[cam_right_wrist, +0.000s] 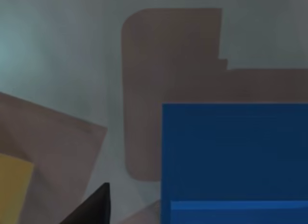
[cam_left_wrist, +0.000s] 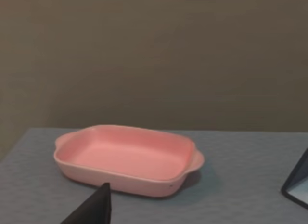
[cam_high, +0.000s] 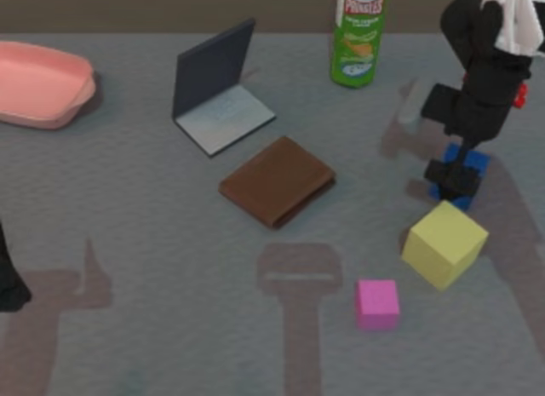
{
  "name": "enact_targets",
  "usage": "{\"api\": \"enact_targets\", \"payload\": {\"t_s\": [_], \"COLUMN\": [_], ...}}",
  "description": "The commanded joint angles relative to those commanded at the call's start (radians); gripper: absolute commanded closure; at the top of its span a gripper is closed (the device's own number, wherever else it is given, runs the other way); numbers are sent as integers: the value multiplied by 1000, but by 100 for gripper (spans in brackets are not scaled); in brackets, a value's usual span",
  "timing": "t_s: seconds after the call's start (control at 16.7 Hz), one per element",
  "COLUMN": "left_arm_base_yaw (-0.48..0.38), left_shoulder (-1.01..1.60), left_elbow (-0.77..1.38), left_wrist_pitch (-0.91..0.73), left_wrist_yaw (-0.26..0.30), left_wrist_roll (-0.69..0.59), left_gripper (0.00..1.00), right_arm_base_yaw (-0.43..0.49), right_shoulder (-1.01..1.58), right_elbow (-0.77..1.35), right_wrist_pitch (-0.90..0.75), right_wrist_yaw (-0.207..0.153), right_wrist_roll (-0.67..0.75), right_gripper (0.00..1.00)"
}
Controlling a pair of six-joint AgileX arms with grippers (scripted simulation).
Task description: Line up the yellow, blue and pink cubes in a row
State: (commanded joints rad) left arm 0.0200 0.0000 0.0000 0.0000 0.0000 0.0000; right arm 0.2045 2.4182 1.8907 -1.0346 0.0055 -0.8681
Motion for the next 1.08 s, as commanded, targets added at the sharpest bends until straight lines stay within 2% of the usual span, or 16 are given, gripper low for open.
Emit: {"api": "enact_targets", "payload": {"t_s": [0.18, 0.42, 1.08], "left_arm_base_yaw": [0, 0, 0], "left_shoulder": [0, 0, 0], "left_elbow": [0, 0, 0], "left_wrist_pitch": [0, 0, 0], "left_wrist_yaw": [0, 0, 0], "left_wrist_roll": [0, 0, 0], "left_gripper": [0, 0, 0], "right_arm_base_yaw": [1, 1, 1], "right_shoulder": [31, 33, 33], "right_elbow": [-55, -59, -59], "right_wrist_pitch": [78, 83, 83], "right_wrist_yaw": [0, 0, 0], "right_wrist_roll": [1, 1, 1], "right_gripper": [0, 0, 83]}}
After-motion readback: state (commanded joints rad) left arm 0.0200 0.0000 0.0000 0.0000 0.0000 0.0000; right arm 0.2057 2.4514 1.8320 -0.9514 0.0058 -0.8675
